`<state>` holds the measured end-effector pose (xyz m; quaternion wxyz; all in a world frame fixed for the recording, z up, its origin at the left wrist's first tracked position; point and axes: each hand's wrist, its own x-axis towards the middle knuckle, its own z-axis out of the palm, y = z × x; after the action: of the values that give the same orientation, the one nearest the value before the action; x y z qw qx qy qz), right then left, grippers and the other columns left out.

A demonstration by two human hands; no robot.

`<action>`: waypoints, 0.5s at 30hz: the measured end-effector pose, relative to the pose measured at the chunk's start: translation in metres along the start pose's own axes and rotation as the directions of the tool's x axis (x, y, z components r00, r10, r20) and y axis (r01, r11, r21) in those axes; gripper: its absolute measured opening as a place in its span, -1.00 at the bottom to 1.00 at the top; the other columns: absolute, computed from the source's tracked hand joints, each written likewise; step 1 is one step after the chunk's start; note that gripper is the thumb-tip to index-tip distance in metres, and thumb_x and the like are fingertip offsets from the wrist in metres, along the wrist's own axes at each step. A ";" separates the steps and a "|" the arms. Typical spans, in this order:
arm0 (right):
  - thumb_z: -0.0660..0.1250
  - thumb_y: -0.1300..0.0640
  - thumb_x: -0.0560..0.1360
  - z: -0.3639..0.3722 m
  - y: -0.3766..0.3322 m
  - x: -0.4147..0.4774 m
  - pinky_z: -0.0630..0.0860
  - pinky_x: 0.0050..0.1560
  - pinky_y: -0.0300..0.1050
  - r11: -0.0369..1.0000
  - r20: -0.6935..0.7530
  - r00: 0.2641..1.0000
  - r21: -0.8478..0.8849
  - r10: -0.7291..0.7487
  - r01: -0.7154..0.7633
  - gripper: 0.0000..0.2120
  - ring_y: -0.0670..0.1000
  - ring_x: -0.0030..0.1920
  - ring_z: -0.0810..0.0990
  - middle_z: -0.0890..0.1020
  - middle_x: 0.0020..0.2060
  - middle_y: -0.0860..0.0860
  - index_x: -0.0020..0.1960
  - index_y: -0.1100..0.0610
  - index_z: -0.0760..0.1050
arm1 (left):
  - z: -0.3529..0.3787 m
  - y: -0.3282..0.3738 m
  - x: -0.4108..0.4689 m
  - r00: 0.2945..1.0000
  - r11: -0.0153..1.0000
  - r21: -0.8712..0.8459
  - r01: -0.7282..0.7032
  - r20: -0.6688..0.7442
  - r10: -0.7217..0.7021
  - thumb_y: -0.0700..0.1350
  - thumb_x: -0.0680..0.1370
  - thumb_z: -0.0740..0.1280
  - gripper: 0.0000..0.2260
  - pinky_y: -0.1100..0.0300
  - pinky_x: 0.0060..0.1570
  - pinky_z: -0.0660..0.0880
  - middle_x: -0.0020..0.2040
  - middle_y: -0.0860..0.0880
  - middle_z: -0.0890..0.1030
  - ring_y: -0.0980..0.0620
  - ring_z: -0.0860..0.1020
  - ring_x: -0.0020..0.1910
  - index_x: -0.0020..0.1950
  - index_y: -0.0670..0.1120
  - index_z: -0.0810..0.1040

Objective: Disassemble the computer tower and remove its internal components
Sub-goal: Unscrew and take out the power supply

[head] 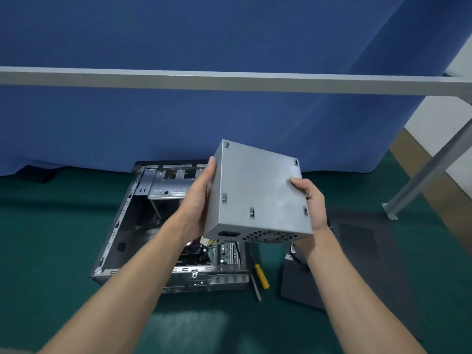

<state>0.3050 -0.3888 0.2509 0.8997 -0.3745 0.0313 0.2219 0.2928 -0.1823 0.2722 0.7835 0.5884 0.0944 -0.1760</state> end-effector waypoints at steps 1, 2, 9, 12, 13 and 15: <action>0.30 0.02 0.38 -0.008 -0.003 -0.001 0.55 0.05 0.10 1.000 0.005 1.000 0.010 -0.008 0.008 -0.64 0.20 0.02 0.63 0.63 0.11 0.16 0.08 0.17 0.65 | 0.008 0.000 0.001 1.000 0.999 0.039 -0.001 0.019 0.000 0.49 0.32 0.26 -0.32 0.02 -0.08 0.59 0.13 -0.14 0.65 -0.17 0.63 0.09 0.17 0.01 0.63; 0.29 0.03 0.37 -0.016 -0.005 -0.002 0.56 0.03 0.09 1.000 0.007 1.000 0.020 -0.011 0.011 -0.64 0.19 0.01 0.63 0.63 0.10 0.16 0.07 0.17 0.65 | 0.015 0.002 0.000 0.999 0.996 0.086 0.005 0.038 -0.008 0.48 0.28 0.32 -0.29 0.00 -0.03 0.58 0.14 -0.13 0.65 -0.16 0.62 0.11 0.20 -0.01 0.61; 0.47 -0.10 0.29 -0.063 -0.007 -0.014 0.58 0.02 0.14 1.000 -0.129 0.992 0.017 -0.015 0.017 -0.50 0.22 0.02 0.64 0.64 0.09 0.17 0.12 0.16 0.63 | 0.069 -0.003 0.007 0.970 0.914 0.406 -0.029 -0.209 0.124 0.27 0.05 0.49 -0.27 -0.15 0.11 0.53 0.03 -0.07 0.64 -0.10 0.63 0.02 0.10 -0.04 0.42; 0.50 -0.21 0.29 -0.074 -0.015 -0.021 0.53 0.13 0.12 0.958 -0.412 0.894 -0.282 -0.177 0.060 -0.39 0.14 0.13 0.60 0.64 0.12 0.04 0.23 0.07 0.55 | 0.100 -0.014 0.015 0.913 0.816 0.571 -0.090 -0.280 0.297 0.29 0.04 0.44 -0.31 0.06 -0.13 0.55 -0.02 0.10 0.58 0.10 0.59 -0.09 0.05 0.04 0.37; 0.49 -0.21 0.32 -0.077 -0.017 -0.023 0.54 0.09 0.02 0.912 -0.506 0.823 -0.408 -0.259 0.037 -0.41 0.04 0.10 0.60 0.63 0.11 -0.02 0.25 0.05 0.52 | 0.111 -0.019 0.018 0.889 0.741 0.664 -0.099 -0.275 0.365 0.31 0.04 0.42 -0.30 0.13 -0.21 0.49 -0.05 0.15 0.53 0.14 0.55 -0.10 0.06 0.04 0.33; 0.42 -0.23 0.39 -0.081 -0.022 -0.031 0.51 -0.08 -0.13 0.842 -0.640 0.679 -0.536 -0.361 -0.057 -0.47 -0.12 -0.03 0.57 0.61 0.04 -0.09 0.24 0.02 0.47 | 0.134 -0.029 0.024 0.832 0.524 0.843 -0.122 -0.201 0.517 0.36 0.04 0.37 -0.27 0.14 -0.24 0.40 -0.10 0.16 0.46 0.08 0.50 -0.13 0.07 0.04 0.26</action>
<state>0.2956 -0.4697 0.2144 0.6954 -0.6580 0.2881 -0.0216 0.2955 -0.3210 0.2772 0.4098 0.9060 0.0615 0.0863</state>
